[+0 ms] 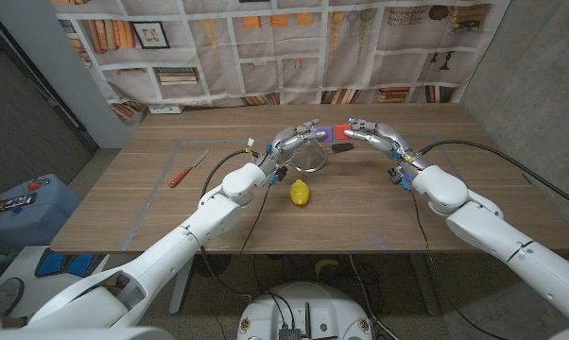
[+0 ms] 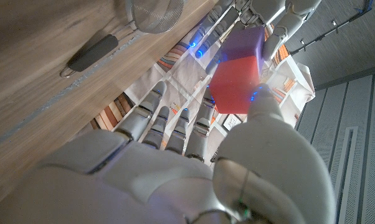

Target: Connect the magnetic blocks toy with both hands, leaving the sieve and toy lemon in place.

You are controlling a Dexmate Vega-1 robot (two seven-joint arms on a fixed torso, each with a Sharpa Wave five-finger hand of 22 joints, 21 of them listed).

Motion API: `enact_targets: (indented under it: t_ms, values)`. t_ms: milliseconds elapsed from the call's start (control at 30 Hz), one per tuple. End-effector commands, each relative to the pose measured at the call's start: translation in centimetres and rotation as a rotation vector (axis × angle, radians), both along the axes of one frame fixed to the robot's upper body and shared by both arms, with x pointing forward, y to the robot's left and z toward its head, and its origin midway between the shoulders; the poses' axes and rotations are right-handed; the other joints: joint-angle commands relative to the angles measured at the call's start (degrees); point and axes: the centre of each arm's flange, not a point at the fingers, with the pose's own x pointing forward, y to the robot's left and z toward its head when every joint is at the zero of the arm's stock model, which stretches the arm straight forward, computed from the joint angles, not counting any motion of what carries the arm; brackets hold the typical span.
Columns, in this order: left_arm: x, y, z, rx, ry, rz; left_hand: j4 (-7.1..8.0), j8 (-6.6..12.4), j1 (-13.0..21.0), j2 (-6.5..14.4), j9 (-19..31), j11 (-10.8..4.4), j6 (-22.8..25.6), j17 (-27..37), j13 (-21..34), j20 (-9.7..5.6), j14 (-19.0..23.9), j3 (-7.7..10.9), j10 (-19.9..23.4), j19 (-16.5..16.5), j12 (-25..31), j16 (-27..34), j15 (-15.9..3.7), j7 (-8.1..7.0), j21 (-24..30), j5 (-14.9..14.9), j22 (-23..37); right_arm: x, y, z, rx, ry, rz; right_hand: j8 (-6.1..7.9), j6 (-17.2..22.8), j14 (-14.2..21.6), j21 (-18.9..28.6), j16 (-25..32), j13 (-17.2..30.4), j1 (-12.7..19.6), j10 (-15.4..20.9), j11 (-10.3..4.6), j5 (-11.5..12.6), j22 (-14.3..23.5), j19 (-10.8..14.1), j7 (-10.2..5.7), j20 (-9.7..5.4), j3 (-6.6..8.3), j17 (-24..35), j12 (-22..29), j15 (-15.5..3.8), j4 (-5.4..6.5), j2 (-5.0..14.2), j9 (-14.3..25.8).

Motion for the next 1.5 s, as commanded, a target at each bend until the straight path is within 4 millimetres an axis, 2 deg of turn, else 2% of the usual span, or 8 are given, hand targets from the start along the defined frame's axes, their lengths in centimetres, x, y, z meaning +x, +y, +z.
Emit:
enact_targets:
  t_ms: [33,667,1067,1500]
  values:
    - [0.0,0.0,0.0,0.003,0.001,-0.004,0.19,0.53,2.5,2.8,0.3,0.33,4.8,0.1,0.1,0.29,0.0,0.14,-0.1,-0.1,0.0,0.1,0.36,-4.53,0.1,0.4,0.1,0.1,0.4,0.1,-0.006,-0.002,0.015,0.10,6.2,0.0,-0.1,-0.1,0.2,3.0,0.4,0.13,0.0,0.1,0.1,-5.63,-3.25,-0.14,0.1,-0.1,-2.29,-0.03,3.62,0.2]
    - [0.8,-0.9,0.9,0.021,-0.012,-0.036,0.05,0.50,2.4,2.9,0.3,0.36,4.7,0.1,0.1,0.33,0.0,0.11,-0.3,0.0,0.0,0.1,0.42,-4.67,0.1,0.5,0.1,0.6,1.1,0.3,0.014,0.010,0.067,-0.41,6.1,0.1,0.0,-0.1,0.2,2.7,0.6,0.00,-0.5,0.1,0.1,-5.65,-2.95,-0.45,0.2,-0.1,-2.17,0.08,3.86,-0.1]
    - [1.3,-1.5,0.7,0.016,0.000,-0.053,-0.02,0.36,2.3,2.9,0.3,0.49,4.4,0.1,0.1,0.30,0.0,0.06,-0.4,0.0,0.0,0.1,0.38,-4.67,0.1,0.5,0.1,1.8,1.0,0.2,0.036,0.017,0.073,-0.66,6.2,0.3,0.0,-0.1,0.2,2.6,0.7,0.09,-0.7,0.1,0.3,-5.66,-2.84,-0.60,0.2,-0.2,-2.13,0.06,3.95,-0.2]
    - [1.2,-1.3,0.6,0.007,-0.003,-0.050,0.04,-0.12,1.8,2.6,0.2,0.68,3.0,0.1,0.1,0.34,-0.3,-0.23,-0.8,-0.3,-0.1,0.0,0.36,-4.41,0.0,0.4,0.1,2.4,0.9,0.2,0.044,0.019,0.076,-0.87,6.4,0.4,0.0,-0.1,0.2,2.5,1.0,0.00,-0.9,0.1,0.4,-5.64,-2.84,-0.72,0.2,-0.1,-2.13,0.04,4.10,-0.3]
